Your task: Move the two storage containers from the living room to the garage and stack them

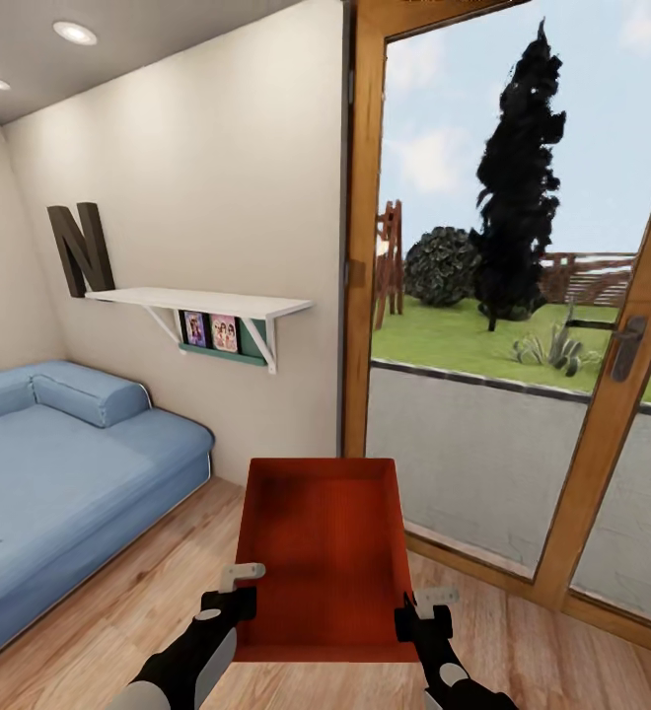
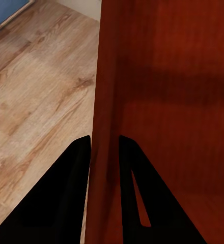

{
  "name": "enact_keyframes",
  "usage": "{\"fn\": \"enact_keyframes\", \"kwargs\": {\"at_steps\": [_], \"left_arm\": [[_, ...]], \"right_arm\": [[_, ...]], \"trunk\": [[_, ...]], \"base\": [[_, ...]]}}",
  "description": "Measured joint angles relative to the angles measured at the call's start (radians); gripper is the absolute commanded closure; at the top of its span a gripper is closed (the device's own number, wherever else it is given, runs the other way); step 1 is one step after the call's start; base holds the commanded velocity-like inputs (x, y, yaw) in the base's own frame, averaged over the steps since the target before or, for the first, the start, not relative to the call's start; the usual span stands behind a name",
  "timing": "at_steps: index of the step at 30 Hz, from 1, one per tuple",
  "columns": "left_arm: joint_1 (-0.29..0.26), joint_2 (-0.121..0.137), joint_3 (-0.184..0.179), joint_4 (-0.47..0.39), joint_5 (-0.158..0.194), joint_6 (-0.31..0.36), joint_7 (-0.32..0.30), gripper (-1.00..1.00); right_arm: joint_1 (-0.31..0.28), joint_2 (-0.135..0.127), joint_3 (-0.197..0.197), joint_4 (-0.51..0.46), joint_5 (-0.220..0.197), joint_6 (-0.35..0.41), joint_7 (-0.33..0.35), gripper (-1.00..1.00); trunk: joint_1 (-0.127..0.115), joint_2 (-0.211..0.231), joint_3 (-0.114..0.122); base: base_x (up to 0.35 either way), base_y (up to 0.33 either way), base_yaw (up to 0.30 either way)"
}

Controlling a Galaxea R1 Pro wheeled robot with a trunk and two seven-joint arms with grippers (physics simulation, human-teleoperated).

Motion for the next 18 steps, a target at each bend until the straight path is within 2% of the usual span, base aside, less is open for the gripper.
{"fn": "enact_keyframes", "kwargs": {"at_steps": [18], "left_arm": [[0.0,0.0,-0.001,0.002,0.0,-0.001,0.0,1.0]], "right_arm": [[0.0,0.001,-0.001,0.003,0.001,-0.001,0.0,1.0]], "trunk": [[-0.069,0.126,0.057]], "base": [[0.0,0.0,0.0]]}}
